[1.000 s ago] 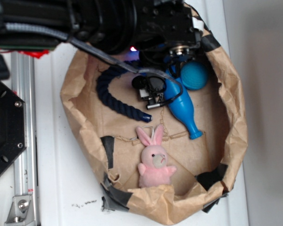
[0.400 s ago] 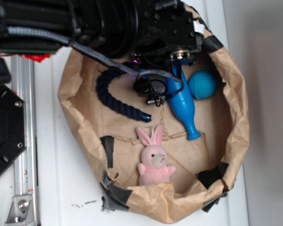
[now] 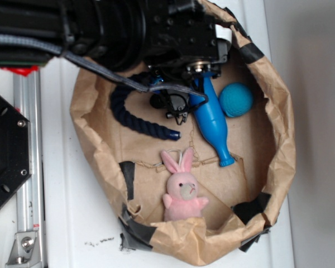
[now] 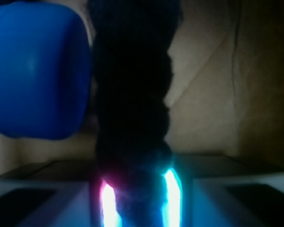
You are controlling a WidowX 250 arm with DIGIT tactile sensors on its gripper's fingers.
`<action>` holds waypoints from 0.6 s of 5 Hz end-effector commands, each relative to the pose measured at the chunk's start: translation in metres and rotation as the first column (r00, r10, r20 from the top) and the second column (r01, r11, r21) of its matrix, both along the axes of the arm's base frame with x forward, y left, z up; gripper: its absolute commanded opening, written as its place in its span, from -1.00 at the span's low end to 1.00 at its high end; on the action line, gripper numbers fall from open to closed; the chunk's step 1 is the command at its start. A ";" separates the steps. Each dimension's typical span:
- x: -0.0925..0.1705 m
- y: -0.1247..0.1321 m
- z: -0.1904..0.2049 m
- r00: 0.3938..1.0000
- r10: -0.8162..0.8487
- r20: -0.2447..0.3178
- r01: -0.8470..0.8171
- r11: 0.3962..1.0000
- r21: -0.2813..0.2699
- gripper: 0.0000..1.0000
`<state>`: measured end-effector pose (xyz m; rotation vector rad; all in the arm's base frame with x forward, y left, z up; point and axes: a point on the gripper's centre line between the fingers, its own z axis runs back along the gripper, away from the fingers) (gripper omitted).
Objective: Grab the blue rope.
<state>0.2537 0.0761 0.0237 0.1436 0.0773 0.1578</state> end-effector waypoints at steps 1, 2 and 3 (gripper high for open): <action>0.005 -0.029 0.109 0.978 -0.010 0.210 0.024 0.998 -0.064 -1.00; 0.015 -0.043 0.126 0.986 0.035 0.162 -0.015 0.992 -0.125 -1.00; 0.013 -0.044 0.115 0.988 0.057 0.142 -0.038 0.990 -0.136 -1.00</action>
